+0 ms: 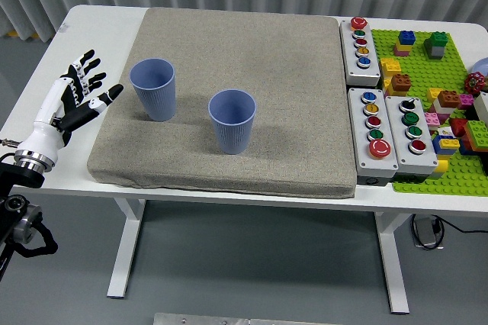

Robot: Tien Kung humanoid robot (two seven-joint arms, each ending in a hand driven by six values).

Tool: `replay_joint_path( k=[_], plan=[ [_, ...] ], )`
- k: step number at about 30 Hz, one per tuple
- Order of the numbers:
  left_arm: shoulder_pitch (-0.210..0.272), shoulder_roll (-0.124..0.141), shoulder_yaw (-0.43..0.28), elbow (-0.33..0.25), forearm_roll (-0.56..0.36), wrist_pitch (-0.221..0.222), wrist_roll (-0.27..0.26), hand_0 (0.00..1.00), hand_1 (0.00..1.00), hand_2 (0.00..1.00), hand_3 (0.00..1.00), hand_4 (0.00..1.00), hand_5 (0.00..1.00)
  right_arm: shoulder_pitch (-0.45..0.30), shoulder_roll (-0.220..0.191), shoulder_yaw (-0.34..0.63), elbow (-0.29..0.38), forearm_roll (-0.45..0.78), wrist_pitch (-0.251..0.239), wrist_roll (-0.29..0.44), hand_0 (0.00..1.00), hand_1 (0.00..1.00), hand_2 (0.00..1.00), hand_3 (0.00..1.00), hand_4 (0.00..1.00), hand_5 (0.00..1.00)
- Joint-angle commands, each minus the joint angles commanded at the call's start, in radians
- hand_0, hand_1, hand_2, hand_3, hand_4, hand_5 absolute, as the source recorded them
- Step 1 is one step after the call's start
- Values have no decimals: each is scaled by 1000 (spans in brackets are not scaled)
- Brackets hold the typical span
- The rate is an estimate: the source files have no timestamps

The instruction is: Pick cup pour cup place

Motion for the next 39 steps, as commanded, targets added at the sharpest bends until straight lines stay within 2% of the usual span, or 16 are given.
replay_joint_path(
  k=[6,11,16,22,31,39],
  plan=[
    [-4,-1,27,16,105,-14,12,933,948,998,998,997,377,-2,1,1,1,-2,0,-3,695,669,609,610,2,328],
    [-15,-5,44,42,134,-13,16,941,956,998,998,998,378,-5,2,1,2,-6,1,-5,695,669,609,610,2,329],
    [-31,-13,55,74,133,-9,16,943,956,998,998,998,381,-6,2,-2,2,-3,1,-7,695,669,609,610,2,330],
    [-69,-31,47,136,92,-22,14,945,956,998,998,998,384,-8,3,-1,3,-9,2,-8,695,669,608,610,2,329],
    [-116,-48,65,209,84,-38,18,949,952,998,998,998,393,-8,3,-1,2,-8,3,-7,695,667,608,610,2,331],
    [-176,-48,87,248,73,-43,18,949,951,998,998,998,405,1,1,-3,1,-2,2,-5,695,667,608,610,2,329]
  ],
)
